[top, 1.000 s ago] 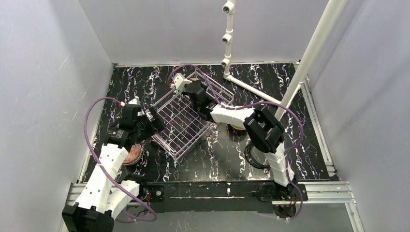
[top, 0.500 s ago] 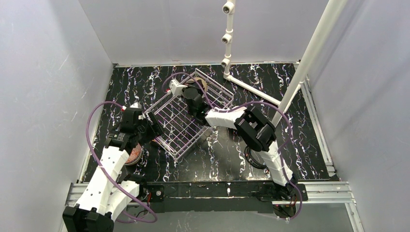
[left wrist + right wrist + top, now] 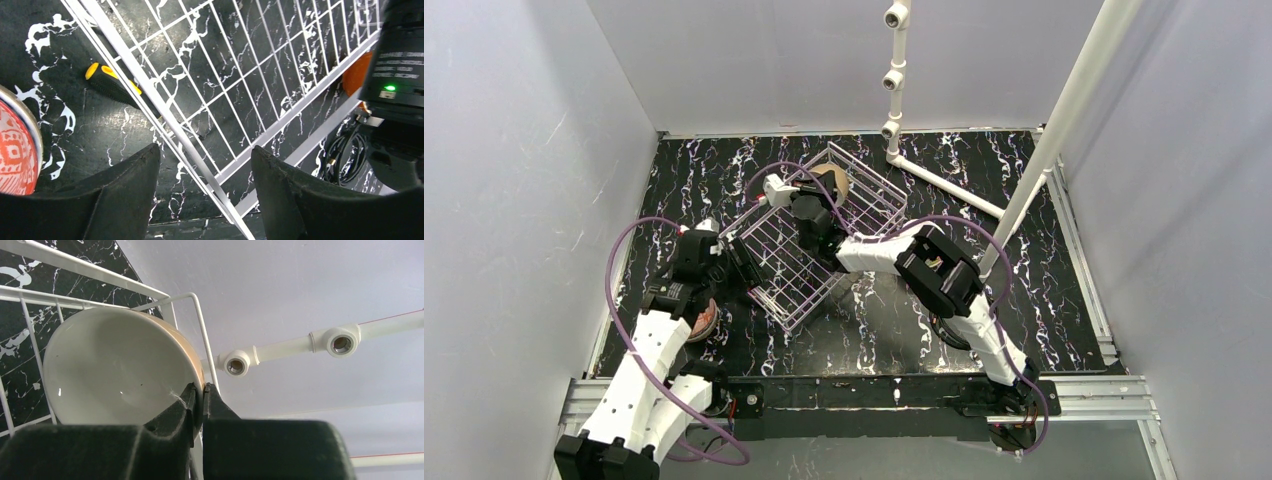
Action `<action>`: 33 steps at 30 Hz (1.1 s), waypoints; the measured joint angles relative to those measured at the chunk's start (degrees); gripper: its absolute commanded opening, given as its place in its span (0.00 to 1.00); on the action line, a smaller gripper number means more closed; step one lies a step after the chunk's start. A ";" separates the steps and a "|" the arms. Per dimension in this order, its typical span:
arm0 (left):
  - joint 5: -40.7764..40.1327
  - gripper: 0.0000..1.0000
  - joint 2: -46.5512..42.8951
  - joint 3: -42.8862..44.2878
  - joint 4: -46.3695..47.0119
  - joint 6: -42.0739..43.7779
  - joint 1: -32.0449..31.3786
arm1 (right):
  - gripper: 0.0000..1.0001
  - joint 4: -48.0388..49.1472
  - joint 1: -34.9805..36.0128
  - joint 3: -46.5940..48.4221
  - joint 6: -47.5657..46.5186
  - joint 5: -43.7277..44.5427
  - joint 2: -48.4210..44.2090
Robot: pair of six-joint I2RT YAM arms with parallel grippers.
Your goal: Load the bowls into the dish rack
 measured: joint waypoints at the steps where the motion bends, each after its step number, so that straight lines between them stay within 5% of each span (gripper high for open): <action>1: 0.37 0.65 -0.55 -0.04 0.07 0.00 0.00 | 0.17 -0.04 0.22 0.02 0.00 0.52 0.02; 15: 2.27 0.67 -4.52 -1.29 0.79 0.00 -0.02 | 0.25 -1.46 3.72 -0.02 1.75 2.60 0.11; 33: 1.38 0.76 -8.90 -1.29 -2.69 -0.04 0.00 | 0.08 9.11 1.64 0.90 -3.61 2.36 3.48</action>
